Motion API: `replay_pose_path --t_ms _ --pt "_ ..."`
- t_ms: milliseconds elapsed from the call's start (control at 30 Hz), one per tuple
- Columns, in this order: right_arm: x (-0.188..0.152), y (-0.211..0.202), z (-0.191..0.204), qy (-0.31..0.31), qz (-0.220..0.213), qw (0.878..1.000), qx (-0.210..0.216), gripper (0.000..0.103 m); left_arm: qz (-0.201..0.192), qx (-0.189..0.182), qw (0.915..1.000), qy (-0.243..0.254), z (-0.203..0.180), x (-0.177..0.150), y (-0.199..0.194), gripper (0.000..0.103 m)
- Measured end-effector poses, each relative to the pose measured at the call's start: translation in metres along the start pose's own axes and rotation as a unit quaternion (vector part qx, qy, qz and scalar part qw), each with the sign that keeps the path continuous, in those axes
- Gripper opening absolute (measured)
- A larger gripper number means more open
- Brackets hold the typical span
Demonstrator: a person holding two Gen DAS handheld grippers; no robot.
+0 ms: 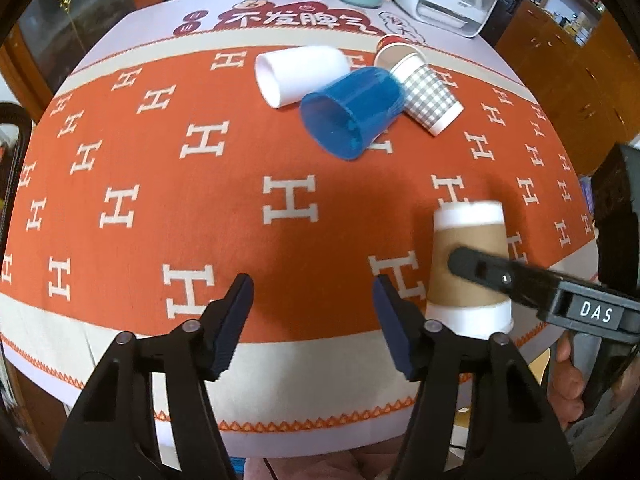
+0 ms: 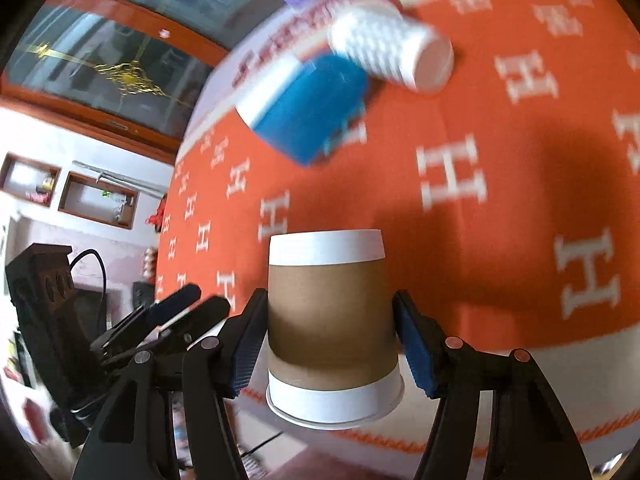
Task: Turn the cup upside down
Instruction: 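Lower the brown cup mouth-down onto the cloth and open the right gripper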
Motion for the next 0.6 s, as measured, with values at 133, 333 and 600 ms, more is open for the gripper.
replay_pose_path --t_ms 133,333,600 --pt "0.014 0.0 0.008 -0.033 -0.065 0.997 -0.027 0.063 -0.018 0.008 0.9997 -0.012 0.002 0.002 -0.004 0.053" --pt "0.02 0.001 0.023 -0.1 -0.156 0.981 -0.058 0.063 -0.07 0.024 0.9969 -0.024 0.012 0.013 -0.012 0.053" --pt "-0.014 -0.003 0.026 -0.167 -0.203 0.961 -0.084 0.063 -0.084 0.046 0.9949 -0.03 0.028 0.013 -0.004 0.053"
Point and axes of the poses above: each gripper's, at about its wrist camera, not at the fingertips, and y roughly the way its jaws point, z to its left, x to its top, the point moved 9 cm from there along y, roughly the way its jaws point, and after that the axes turned 13 degrees about -x, right-handed, at the moved point
